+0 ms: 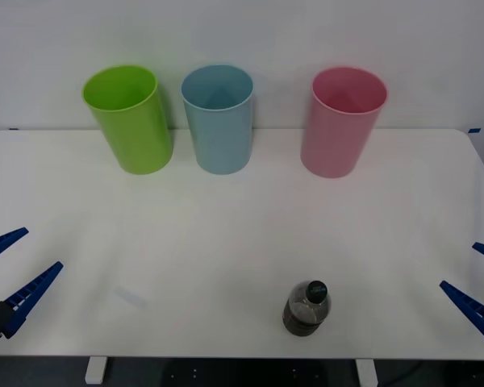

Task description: Grasp the object on the table and drop it into the matching bin: aluminum can to the light blue bin, PET bottle to the pink bin.

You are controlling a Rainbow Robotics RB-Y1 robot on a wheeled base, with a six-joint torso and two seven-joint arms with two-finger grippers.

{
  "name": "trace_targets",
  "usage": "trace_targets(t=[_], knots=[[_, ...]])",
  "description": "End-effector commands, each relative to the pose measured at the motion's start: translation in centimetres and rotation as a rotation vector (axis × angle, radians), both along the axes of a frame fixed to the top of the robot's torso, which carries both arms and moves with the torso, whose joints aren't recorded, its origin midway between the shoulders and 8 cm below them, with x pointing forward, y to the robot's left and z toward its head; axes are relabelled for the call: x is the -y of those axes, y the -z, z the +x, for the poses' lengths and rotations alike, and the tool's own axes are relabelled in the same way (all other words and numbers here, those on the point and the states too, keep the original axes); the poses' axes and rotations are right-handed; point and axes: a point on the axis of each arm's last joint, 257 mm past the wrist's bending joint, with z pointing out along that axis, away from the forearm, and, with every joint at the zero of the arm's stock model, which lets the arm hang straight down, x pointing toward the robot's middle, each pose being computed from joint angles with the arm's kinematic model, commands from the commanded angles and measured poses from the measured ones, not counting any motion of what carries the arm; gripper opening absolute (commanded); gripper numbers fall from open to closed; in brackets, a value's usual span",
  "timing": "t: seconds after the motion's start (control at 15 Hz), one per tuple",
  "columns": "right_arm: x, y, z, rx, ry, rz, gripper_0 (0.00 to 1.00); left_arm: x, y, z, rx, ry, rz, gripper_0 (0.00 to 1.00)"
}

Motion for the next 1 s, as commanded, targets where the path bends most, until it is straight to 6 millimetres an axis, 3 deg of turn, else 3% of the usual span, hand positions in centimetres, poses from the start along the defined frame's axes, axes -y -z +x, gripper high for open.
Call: trace_targets(t=[0.07,0.33,0.6,1.0], knots=[[-1.3,1.0,-1.2,-0.019,-0.063,-0.03,1.0,0.0,0.0,0.0,0.0,0.0,0.0,1.0],[-2.7,2.0,-2.5,0.03,-0.134,-0.114,1.0,0.0,0.0,0.0,0.0,0.0,0.0,1.0],[-4.1,4.3,-3.8,0.009,-0.237,-0.147,1.0,0.0,0.0,0.0,0.0,0.0,0.0,1.0],[-6.6,6.9,-3.7,-0.036,-0.341,-0.135,1.0,0.0,0.0,0.0,0.0,0.0,0.0,1.0]])
